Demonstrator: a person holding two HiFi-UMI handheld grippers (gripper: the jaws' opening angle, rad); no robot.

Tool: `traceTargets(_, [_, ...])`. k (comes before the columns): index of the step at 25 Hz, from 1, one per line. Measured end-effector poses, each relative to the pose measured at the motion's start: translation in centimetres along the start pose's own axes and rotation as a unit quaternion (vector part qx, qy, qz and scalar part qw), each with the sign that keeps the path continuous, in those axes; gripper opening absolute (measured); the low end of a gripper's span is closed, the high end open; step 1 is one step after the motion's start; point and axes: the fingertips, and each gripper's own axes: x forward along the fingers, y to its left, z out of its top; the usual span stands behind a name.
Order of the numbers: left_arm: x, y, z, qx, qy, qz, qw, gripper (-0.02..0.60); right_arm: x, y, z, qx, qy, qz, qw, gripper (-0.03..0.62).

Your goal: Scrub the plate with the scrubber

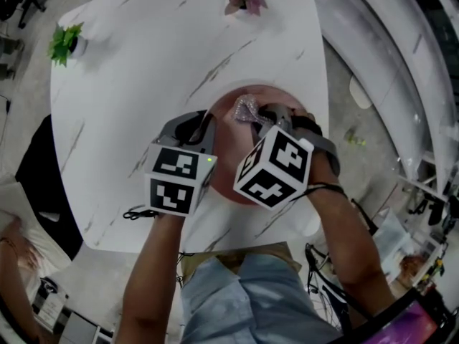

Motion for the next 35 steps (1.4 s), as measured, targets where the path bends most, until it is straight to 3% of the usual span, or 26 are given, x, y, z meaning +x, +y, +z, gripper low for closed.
traceTargets(22, [0.0,0.1,-0.1,0.012,0.003,-0.002,0.9999,0.025,-2.5,10.4,0.6,-0.06,-0.049,0.088,0.993,0.087])
traceTargets(35, [-0.2,-0.2,-0.4,0.023,0.024,-0.008,0.9994,0.026,-3.4,10.8,-4.2,-0.002,-0.002,0.12,0.993,0.087])
